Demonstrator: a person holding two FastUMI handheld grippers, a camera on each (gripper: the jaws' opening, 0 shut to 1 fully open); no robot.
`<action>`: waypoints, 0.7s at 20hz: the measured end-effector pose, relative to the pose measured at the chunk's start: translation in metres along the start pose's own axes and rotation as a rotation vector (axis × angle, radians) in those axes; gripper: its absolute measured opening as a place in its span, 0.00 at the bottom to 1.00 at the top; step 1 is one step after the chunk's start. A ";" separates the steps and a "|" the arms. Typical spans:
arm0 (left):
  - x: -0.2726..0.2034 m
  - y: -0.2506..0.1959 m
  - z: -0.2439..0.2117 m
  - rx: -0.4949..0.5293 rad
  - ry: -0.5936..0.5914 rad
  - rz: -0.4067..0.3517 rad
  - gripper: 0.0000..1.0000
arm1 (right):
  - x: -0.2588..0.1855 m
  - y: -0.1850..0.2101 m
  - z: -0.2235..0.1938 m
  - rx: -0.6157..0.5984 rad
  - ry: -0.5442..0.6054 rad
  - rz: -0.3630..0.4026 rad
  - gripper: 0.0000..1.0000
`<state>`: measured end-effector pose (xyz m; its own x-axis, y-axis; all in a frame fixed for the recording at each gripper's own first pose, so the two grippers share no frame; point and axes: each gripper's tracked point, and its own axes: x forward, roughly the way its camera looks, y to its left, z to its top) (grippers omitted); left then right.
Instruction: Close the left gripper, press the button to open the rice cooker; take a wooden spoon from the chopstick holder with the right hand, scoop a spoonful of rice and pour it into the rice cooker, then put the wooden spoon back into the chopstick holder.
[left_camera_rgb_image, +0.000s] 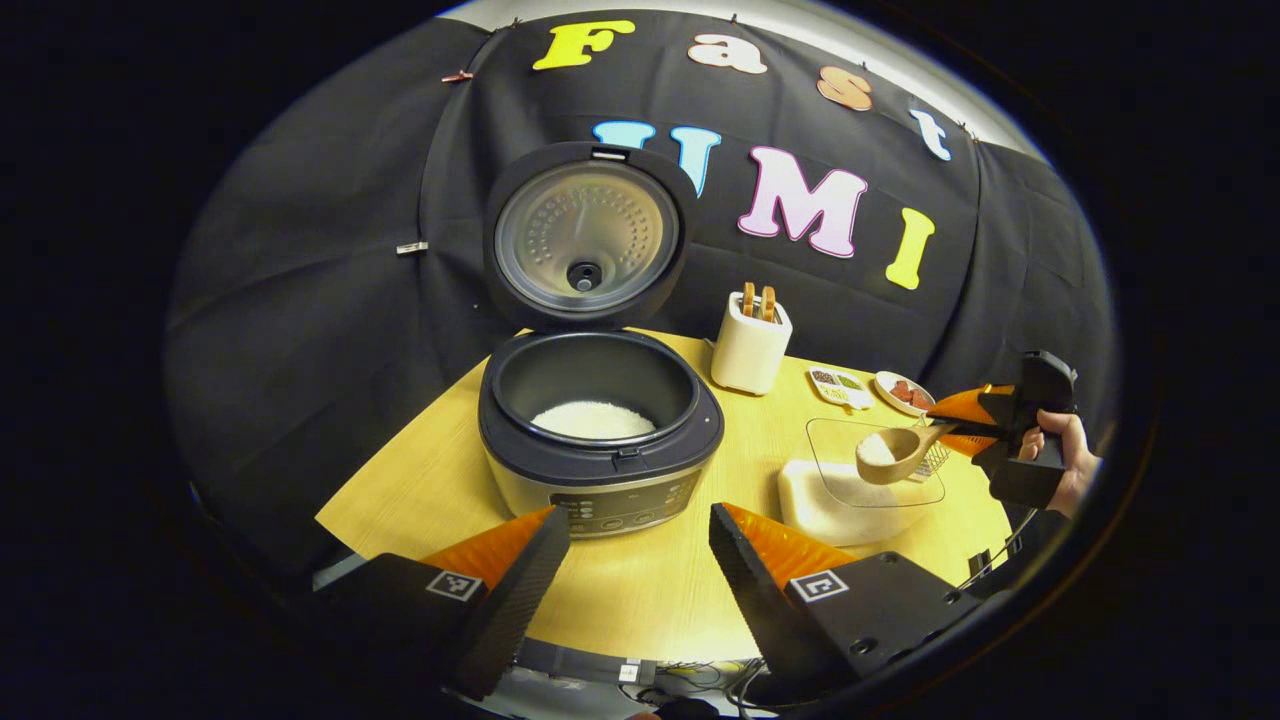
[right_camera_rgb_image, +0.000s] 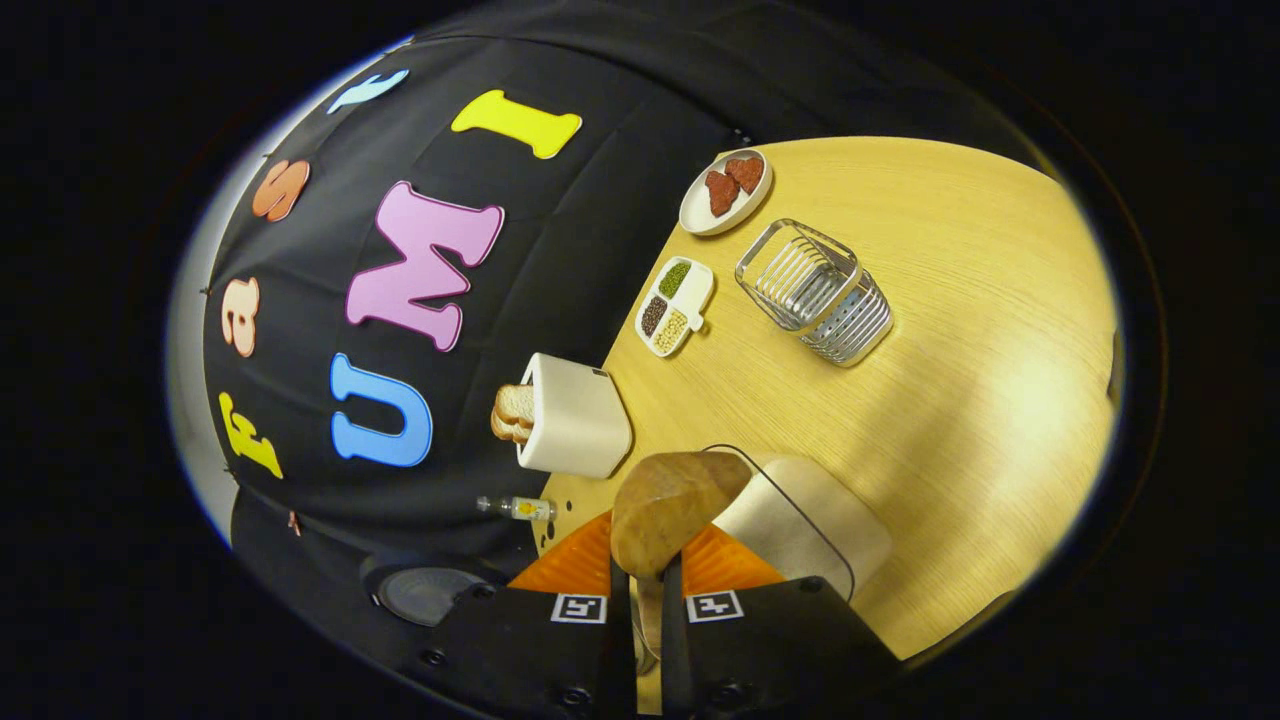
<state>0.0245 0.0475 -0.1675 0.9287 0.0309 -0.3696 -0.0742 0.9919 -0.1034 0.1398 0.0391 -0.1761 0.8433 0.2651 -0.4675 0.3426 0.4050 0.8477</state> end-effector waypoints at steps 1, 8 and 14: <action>-0.002 0.000 0.002 -0.005 -0.003 -0.001 0.96 | -0.001 0.007 0.001 0.011 0.004 0.014 0.14; -0.007 0.018 0.009 -0.002 -0.037 0.028 0.96 | 0.001 0.081 -0.025 0.051 0.079 0.130 0.14; -0.011 0.027 0.000 -0.049 -0.046 0.049 0.96 | 0.020 0.141 -0.077 -0.003 0.170 0.201 0.14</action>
<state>0.0124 0.0742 -0.1667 0.9391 0.0858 -0.3327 -0.1364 0.9818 -0.1318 0.1727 0.1693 -0.0851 0.8127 0.4835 -0.3251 0.1732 0.3321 0.9272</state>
